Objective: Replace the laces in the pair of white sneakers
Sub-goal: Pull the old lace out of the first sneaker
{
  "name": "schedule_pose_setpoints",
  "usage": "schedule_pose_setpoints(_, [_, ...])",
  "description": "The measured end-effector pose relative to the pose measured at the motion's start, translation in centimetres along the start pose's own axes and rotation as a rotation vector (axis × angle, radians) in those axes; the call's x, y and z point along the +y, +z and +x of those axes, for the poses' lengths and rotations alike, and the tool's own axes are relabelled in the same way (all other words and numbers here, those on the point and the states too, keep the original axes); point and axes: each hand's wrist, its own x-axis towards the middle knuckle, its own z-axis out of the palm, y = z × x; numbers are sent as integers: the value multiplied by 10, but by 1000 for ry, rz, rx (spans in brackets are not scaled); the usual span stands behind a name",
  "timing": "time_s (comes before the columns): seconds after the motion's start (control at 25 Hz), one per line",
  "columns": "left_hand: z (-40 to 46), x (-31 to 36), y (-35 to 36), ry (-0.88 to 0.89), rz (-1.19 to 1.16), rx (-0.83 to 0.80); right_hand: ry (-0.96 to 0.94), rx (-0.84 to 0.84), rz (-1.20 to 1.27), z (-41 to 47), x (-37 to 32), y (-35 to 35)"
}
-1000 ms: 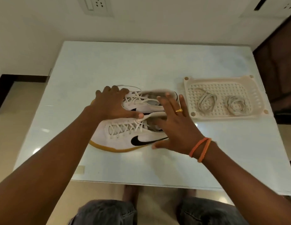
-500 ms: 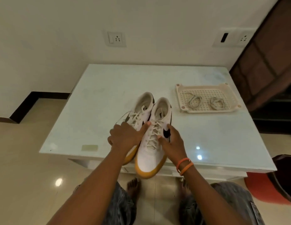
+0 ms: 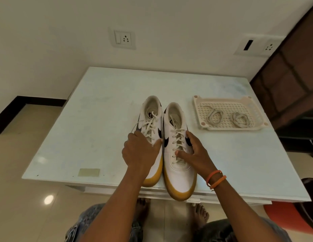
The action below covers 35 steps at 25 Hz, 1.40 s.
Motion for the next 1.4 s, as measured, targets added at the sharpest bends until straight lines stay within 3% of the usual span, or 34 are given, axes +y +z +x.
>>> schedule_pose_setpoints(0.16, [8,4,-4,-60,78,-27,-38,67,-51,-1,0,4])
schedule_pose_setpoints(0.28, [6,17,-24,-18,134,262,-68,137,-14,8,2,-4])
schedule_pose_setpoints(0.36, [3,33,-26,204,-95,417,-109,184,52,16,-2,-4])
schedule_pose_setpoints(0.44, [0,46,-18,330,-420,227,-211,248,-22,24,-8,0])
schedule_pose_setpoints(0.52, [-1,50,-5,323,-560,34,-355,327,-184,29,-11,2])
schedule_pose_setpoints(0.68, [2,42,3,373,-598,65,-482,485,-251,28,-12,5])
schedule_pose_setpoints(0.76, [6,40,4,341,-595,58,-320,418,-103,28,-18,7])
schedule_pose_setpoints(0.88, [10,43,-5,99,-865,-53,37,236,549,31,-33,-7])
schedule_pose_setpoints(0.96, [8,47,-12,-24,-1055,-138,193,230,899,33,-35,-29])
schedule_pose_setpoints(1.04, [5,47,-14,17,-996,-107,288,304,1092,34,-30,-53])
schedule_pose_setpoints(1.24, [12,34,-12,137,-693,-61,408,615,1222,31,-7,-101])
schedule_pose_setpoints(1.32, [19,25,-8,214,-524,-16,477,697,1135,30,1,-113])
schedule_pose_setpoints(1.4, [21,18,-4,324,-231,-2,558,672,925,31,4,-115])
